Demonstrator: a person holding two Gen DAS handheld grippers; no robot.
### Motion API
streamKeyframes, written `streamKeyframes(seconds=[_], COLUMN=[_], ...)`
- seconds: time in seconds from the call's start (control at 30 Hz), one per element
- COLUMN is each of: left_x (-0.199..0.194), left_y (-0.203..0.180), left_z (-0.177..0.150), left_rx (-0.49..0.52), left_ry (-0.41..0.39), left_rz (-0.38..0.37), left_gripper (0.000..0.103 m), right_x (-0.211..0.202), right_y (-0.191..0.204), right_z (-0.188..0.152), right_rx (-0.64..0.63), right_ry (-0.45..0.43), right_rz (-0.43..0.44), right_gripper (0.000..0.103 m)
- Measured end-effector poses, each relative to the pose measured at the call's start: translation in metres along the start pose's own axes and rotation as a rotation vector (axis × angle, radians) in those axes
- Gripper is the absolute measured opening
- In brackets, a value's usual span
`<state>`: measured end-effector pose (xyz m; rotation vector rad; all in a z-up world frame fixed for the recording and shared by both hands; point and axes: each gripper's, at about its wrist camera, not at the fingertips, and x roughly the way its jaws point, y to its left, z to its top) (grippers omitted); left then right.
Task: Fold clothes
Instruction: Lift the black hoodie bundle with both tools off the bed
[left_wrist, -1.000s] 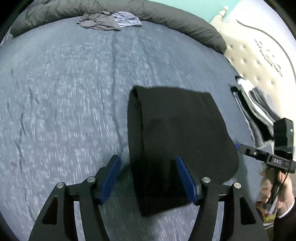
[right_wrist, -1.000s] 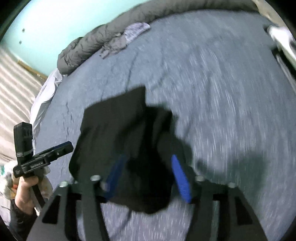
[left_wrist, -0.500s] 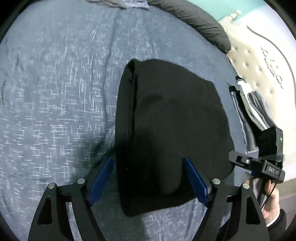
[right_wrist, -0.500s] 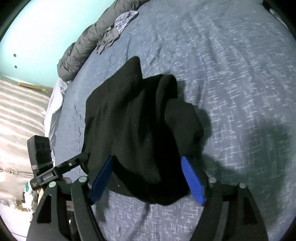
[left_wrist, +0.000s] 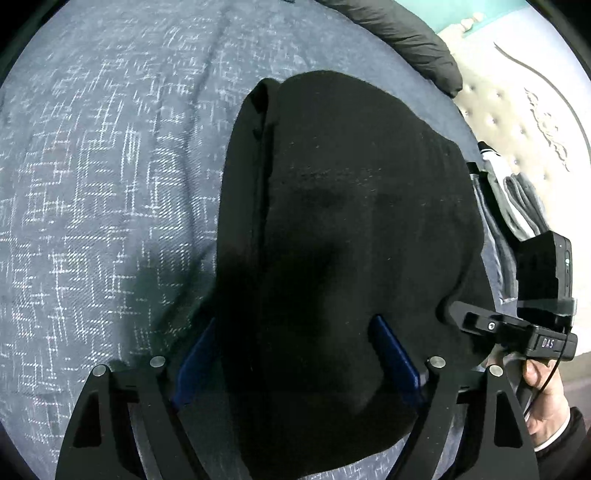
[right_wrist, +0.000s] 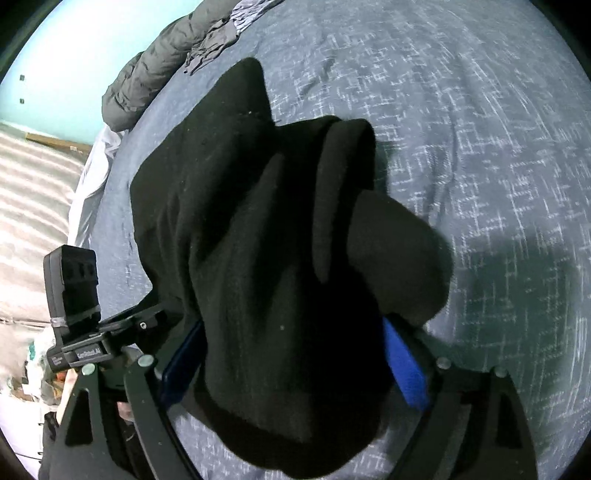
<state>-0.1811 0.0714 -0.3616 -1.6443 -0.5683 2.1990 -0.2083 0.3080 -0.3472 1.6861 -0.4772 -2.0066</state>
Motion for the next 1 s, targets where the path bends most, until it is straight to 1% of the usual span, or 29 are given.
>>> streamKeyframes(seconds=[0.2, 0.23, 0.27, 0.33, 0.43, 0.53, 0.7, 0.77, 0.8, 0.83, 0.93, 1.0], left_x=[0.005, 0.006, 0.006, 0.006, 0.006, 0.006, 0.005, 0.004, 0.004, 0.003, -0.001, -0.006], left_y=[-0.009, -0.011, -0.013, -0.017, -0.023, -0.025, -0.032, -0.034, -0.037, -0.040, -0.050, -0.056], left_z=[0.001, 0.001, 0.001, 0.001, 0.000, 0.000, -0.002, -0.002, -0.003, -0.003, -0.004, -0.005], left_rx=[0.033, 0.039, 0.045, 0.057, 0.073, 0.073, 0.088, 0.094, 0.101, 0.113, 0.144, 0.155], left_ry=[-0.014, -0.016, -0.018, -0.022, -0.030, -0.039, -0.053, -0.059, -0.062, -0.066, -0.079, -0.090], left_rz=[0.009, 0.009, 0.009, 0.012, 0.027, 0.028, 0.037, 0.041, 0.046, 0.055, 0.080, 0.090], left_gripper=[0.085, 0.083, 0.079, 0.074, 0.070, 0.069, 0.068, 0.064, 0.063, 0.060, 0.053, 0.050], right_x=[0.009, 0.010, 0.011, 0.011, 0.012, 0.013, 0.015, 0.015, 0.013, 0.011, 0.009, 0.006], right_y=[0.003, 0.004, 0.006, 0.009, 0.013, 0.015, 0.013, 0.014, 0.014, 0.016, 0.022, 0.024], right_z=[0.002, 0.002, 0.002, 0.002, 0.002, 0.003, 0.003, 0.003, 0.002, 0.001, -0.004, -0.006], right_rx=[-0.019, -0.023, -0.032, -0.055, -0.076, -0.088, -0.090, -0.097, -0.105, -0.117, -0.151, -0.158], right_ry=[-0.017, -0.020, -0.024, -0.034, -0.044, -0.053, -0.060, -0.068, -0.075, -0.084, -0.100, -0.108], right_rz=[-0.009, -0.012, -0.015, -0.019, -0.028, -0.031, -0.026, -0.025, -0.025, -0.026, -0.033, -0.029], right_gripper=[0.091, 0.090, 0.089, 0.076, 0.066, 0.061, 0.060, 0.058, 0.055, 0.051, 0.044, 0.042])
